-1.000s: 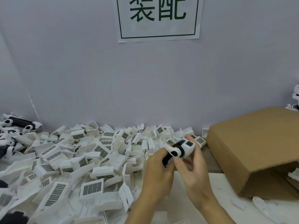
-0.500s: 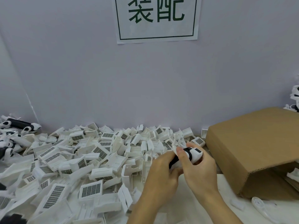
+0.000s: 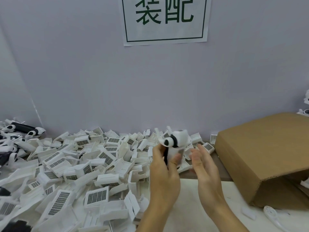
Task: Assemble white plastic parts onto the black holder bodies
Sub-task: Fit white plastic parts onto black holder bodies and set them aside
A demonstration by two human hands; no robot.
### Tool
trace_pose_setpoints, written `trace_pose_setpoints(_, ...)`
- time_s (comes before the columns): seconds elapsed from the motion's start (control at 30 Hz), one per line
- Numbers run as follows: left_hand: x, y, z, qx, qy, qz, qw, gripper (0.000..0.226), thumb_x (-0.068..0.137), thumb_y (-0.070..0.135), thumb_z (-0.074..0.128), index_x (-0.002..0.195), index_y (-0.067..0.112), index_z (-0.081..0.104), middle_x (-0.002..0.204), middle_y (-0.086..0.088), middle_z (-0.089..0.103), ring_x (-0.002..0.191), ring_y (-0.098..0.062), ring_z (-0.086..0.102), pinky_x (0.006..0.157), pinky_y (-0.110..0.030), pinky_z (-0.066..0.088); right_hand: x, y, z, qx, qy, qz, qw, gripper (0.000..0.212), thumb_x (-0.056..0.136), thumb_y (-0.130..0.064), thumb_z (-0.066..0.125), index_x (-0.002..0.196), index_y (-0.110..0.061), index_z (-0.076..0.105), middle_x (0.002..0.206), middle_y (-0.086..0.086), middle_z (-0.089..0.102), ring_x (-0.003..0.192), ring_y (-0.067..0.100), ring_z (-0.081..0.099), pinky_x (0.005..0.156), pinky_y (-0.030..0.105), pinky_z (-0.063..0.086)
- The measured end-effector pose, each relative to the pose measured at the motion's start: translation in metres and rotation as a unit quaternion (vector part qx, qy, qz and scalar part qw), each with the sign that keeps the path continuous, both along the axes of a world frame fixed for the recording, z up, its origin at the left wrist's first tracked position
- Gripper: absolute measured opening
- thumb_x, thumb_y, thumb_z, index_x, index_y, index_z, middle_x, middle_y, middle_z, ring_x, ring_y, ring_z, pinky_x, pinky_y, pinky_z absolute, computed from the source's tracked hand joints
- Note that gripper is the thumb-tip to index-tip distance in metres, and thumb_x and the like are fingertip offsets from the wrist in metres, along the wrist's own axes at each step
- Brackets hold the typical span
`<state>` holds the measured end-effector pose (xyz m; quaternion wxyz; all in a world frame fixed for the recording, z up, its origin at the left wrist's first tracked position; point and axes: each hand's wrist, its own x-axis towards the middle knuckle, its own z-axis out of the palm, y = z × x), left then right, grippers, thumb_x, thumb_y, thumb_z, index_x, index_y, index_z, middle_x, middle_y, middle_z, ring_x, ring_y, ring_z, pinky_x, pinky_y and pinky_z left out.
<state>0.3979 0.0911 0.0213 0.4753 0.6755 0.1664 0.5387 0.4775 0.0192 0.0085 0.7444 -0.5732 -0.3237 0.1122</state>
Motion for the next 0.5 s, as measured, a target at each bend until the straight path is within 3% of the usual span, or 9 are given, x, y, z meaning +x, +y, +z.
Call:
trace_pose_setpoints(0.07,0.0,0.0,0.007,-0.088,-0.049,0.006,0.995,0.022,0.095,0.041,0.054,0.112,0.028,0.056,0.101,0.027,0.071,0.095,0.005,0.067,0.075,-0.015,0.054,0.001,0.0,-0.002,-0.017,0.006,0.005,1.0,0.071,0.081,-0.059,0.052,0.144,-0.027,0.05,0.131,-0.017,0.062,0.119,-0.005,0.058,0.105,0.034,0.047)
trace_pose_setpoints(0.17,-0.001,0.006,0.009,-0.221,-0.044,0.019,0.974,0.025,0.106,0.044,0.036,0.103,0.032,0.058,0.081,0.03,0.069,0.08,0.015,0.063,0.066,-0.004,0.046,0.001,0.001,-0.003,-0.037,0.02,0.01,0.999,0.063,0.081,-0.058,0.05,0.137,-0.027,0.057,0.132,-0.01,0.063,0.124,0.003,0.056,0.11,0.037,0.044)
trace_pose_setpoints(0.2,-0.001,0.009,0.009,-0.274,-0.047,0.016,0.96,0.029,0.108,0.043,0.034,0.106,0.032,0.061,0.083,0.027,0.07,0.086,0.011,0.063,0.074,-0.005,0.046,0.001,0.002,-0.004,-0.045,0.025,0.012,0.999,0.059,0.084,-0.056,0.049,0.134,-0.028,0.059,0.13,-0.01,0.064,0.124,0.004,0.057,0.109,0.036,0.044)
trace_pose_setpoints(0.27,-0.002,0.015,0.009,-0.379,-0.061,-0.009,0.923,0.035,0.106,0.044,0.039,0.112,0.026,0.068,0.098,0.011,0.074,0.097,-0.009,0.068,0.087,-0.026,0.054,0.002,0.004,-0.006,-0.061,0.026,0.013,0.998,0.039,0.097,-0.045,0.047,0.128,-0.029,0.064,0.121,-0.013,0.068,0.115,0.001,0.061,0.097,0.029,0.049)
trace_pose_setpoints(0.3,-0.003,0.016,0.011,-0.418,-0.077,-0.04,0.904,0.038,0.104,0.043,0.043,0.102,0.021,0.074,0.092,0.001,0.076,0.085,-0.015,0.072,0.076,-0.032,0.059,0.002,0.004,-0.006,-0.066,0.029,0.013,0.997,0.031,0.102,-0.038,0.046,0.124,-0.029,0.066,0.114,-0.014,0.069,0.107,0.0,0.063,0.088,0.025,0.05)
trace_pose_setpoints(0.37,-0.007,0.015,0.015,-0.442,-0.12,-0.117,0.881,0.044,0.098,0.045,0.053,0.074,0.019,0.079,0.07,-0.002,0.073,0.057,-0.014,0.07,0.048,-0.025,0.054,0.003,0.005,-0.006,-0.07,0.036,0.009,0.997,0.028,0.106,-0.028,0.043,0.118,-0.028,0.068,0.102,-0.011,0.07,0.095,0.007,0.065,0.078,0.025,0.048)
trace_pose_setpoints(0.4,-0.008,0.012,0.017,-0.432,-0.12,-0.143,0.882,0.04,0.093,0.044,0.06,0.067,0.02,0.078,0.064,0.0,0.07,0.05,-0.013,0.067,0.043,-0.022,0.05,0.003,0.005,-0.006,-0.07,0.04,0.005,0.997,0.03,0.107,-0.028,0.041,0.116,-0.027,0.069,0.1,-0.008,0.07,0.092,0.01,0.064,0.077,0.026,0.049)
trace_pose_setpoints(0.47,-0.009,0.01,0.018,-0.414,-0.094,-0.15,0.893,0.02,0.078,0.034,0.075,0.078,0.014,0.073,0.061,0.001,0.064,0.047,-0.013,0.063,0.042,-0.021,0.048,0.002,0.005,-0.005,-0.069,0.048,0.0,0.996,0.033,0.107,-0.029,0.038,0.114,-0.025,0.07,0.101,-0.002,0.07,0.088,0.014,0.064,0.075,0.029,0.049)
trace_pose_setpoints(0.5,-0.008,0.009,0.018,-0.412,-0.084,-0.144,0.896,0.027,0.076,0.028,0.078,0.091,0.008,0.069,0.062,0.0,0.063,0.048,-0.014,0.063,0.043,-0.022,0.049,0.002,0.005,-0.005,-0.07,0.049,0.0,0.996,0.034,0.108,-0.029,0.037,0.113,-0.026,0.07,0.1,-0.001,0.07,0.084,0.014,0.064,0.074,0.029,0.049)
